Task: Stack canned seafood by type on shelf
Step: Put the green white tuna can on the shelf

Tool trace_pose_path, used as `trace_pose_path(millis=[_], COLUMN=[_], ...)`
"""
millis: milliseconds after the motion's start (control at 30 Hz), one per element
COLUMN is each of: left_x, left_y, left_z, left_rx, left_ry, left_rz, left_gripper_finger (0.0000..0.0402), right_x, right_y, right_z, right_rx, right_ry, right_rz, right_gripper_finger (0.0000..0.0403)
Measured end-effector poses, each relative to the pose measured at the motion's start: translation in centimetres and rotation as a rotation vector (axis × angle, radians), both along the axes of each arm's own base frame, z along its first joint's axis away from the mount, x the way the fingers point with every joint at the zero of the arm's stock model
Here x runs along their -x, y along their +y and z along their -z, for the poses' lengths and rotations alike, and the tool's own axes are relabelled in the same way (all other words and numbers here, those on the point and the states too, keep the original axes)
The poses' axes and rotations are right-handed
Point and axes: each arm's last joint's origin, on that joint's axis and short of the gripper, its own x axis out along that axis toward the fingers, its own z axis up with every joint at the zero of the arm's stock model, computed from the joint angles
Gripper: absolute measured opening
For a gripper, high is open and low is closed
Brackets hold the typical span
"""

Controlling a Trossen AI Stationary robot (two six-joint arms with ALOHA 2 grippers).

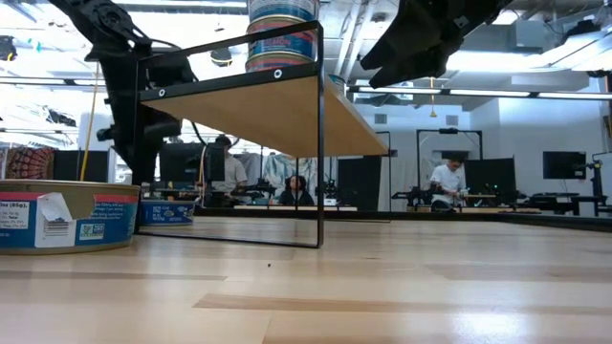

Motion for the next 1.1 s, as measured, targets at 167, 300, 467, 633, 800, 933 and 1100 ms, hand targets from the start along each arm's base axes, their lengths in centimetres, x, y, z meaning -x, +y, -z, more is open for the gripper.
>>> trace_pose_path(millis=[167, 300, 467, 633, 800, 933, 1100], left_x=[0.7, -0.1, -1.4, -2.1, -2.4, -2.3, -2.4], left_y=[-0.8, -1.8, -3.3, -4.5, -5.0, -4.5, -3.6], left_z=[0.0, 0.3, 0.1, -0.1, 0.6, 1.2, 1.9], left_rx=[0.105, 0.102, -0.060, -0.190, -0.210, -0.198, -0.116], left_ry=[0.045, 0.111, 0.239, 0.345, 0.320, 0.329, 0.310], left_rz=[0.145, 0.321, 0.500, 0.538, 0.560, 0.532, 0.541], left_gripper_finger=[0.0081, 0.0081, 0.0081, 0.0097, 0.0123, 0.0127, 0.0122], right_x=[0.0, 0.0, 0.0, 0.0, 0.0, 0.1, 0.1], right_y=[0.0, 0.0, 0.0, 0.0, 0.1, 0.3, 0.5], right_z=[0.0, 0.0, 0.0, 0.0, 0.0, 0.0, 0.0], right_rx=[0.000, 0.000, -0.001, 0.000, -0.002, -0.007, -0.008], right_ry=[0.000, -0.001, -0.001, -0.001, -0.001, -0.003, -0.004], right_rz=[0.000, 0.000, 0.000, -0.001, -0.003, -0.006, -0.012], right_gripper_finger=[0.0285, 0.0285, 0.0285, 0.0285, 0.0285, 0.0285, 0.0285])
